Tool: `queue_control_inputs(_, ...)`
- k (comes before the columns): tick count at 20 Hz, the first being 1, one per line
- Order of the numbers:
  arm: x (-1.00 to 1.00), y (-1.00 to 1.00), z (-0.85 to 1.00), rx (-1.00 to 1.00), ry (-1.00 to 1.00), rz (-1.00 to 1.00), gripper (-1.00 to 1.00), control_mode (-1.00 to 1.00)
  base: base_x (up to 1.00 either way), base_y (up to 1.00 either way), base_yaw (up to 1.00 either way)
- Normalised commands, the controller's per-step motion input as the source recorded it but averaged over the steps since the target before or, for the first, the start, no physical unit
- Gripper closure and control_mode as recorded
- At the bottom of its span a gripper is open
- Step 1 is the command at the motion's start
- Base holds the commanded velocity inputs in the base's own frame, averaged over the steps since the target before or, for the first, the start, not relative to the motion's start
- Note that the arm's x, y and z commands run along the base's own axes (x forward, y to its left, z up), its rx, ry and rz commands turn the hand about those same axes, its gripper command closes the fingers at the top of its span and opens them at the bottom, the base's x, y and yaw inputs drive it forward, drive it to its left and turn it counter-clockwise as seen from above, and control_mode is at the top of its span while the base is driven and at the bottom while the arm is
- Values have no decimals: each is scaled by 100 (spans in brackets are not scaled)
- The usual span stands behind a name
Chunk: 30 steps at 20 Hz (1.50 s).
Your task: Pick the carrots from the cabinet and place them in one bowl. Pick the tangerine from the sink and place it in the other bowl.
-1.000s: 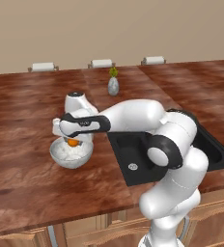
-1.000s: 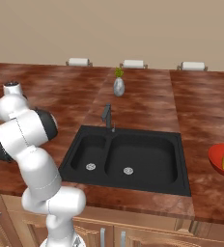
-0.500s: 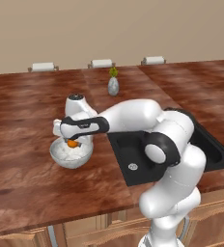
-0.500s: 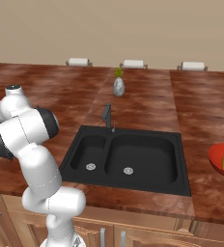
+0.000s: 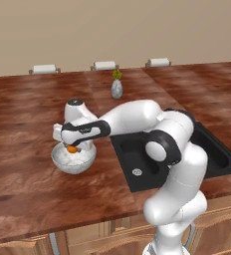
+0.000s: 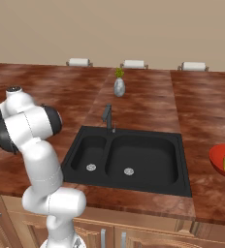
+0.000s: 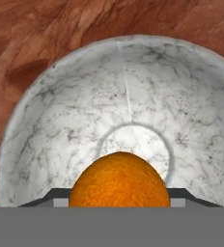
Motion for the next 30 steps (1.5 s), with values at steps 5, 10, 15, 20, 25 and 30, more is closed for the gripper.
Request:
queue_control_inputs(5, 13, 10, -13, -3, 0, -3, 100, -100, 0, 0, 0)
queue_control_inputs(10, 13, 6, -13, -2, 0, -2, 100, -100, 0, 0, 0)
queue_control_inputs(15, 12, 2, -14, 0, 0, -2, 100, -100, 0, 0, 0)
queue_control_inputs(20, 10, 3, -18, 0, 0, -2, 100, -100, 0, 0, 0)
queue_control_inputs(25, 14, 3, -20, 0, 1, -2, 100, -100, 0, 0, 0)
queue_control_inputs(30, 14, 4, -18, 0, 0, -2, 100, -100, 0, 0, 0)
